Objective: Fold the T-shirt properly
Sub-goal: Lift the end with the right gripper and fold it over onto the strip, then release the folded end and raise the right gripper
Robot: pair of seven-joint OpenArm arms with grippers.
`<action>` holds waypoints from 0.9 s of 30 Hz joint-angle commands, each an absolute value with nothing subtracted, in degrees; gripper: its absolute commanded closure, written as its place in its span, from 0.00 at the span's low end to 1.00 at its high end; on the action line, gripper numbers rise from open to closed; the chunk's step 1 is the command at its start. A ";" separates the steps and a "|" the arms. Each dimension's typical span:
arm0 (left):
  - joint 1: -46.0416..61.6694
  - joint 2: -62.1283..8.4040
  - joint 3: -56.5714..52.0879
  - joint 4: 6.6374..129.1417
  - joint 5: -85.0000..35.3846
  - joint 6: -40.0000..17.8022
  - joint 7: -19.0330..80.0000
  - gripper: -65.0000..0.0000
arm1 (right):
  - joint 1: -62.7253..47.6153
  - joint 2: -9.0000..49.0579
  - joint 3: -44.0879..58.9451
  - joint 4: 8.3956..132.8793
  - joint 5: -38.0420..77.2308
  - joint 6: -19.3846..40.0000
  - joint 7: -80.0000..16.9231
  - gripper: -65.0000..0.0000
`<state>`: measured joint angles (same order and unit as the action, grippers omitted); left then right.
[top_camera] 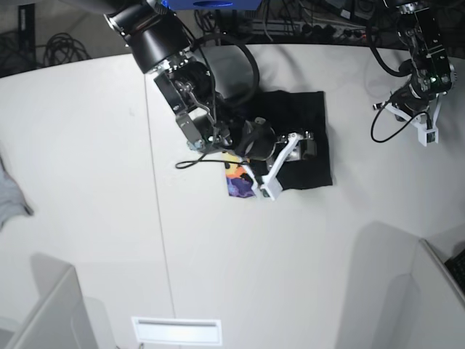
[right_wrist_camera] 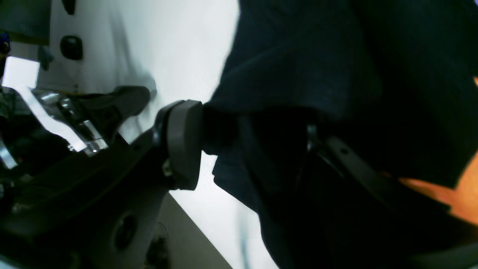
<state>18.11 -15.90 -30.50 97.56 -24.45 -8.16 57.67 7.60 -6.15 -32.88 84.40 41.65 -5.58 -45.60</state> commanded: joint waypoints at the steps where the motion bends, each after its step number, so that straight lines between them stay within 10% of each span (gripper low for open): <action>1: 17.80 -16.66 -30.99 99.12 -24.84 -8.31 56.84 1.00 | 9.10 -7.34 -35.38 85.58 43.12 -4.88 -45.23 0.52; 9: 17.45 -16.40 -30.99 101.76 -24.92 -8.31 56.84 1.00 | 13.85 -7.96 -48.48 91.47 42.95 -4.88 -45.23 0.52; 18: 17.98 -16.31 -30.99 102.46 -32.66 -8.31 56.84 1.00 | 10.15 -0.92 -38.46 97.80 42.68 -4.79 -44.00 0.54; 23: 18.59 -16.48 -30.90 102.11 -50.68 -8.31 56.84 1.00 | 3.38 6.29 -28.18 99.30 43.12 -4.53 -36.35 1.00; 27: 18.68 -16.31 -30.64 101.85 -57.45 -8.31 56.84 1.00 | -2.42 9.45 -21.05 99.30 43.21 -4.53 -33.01 1.00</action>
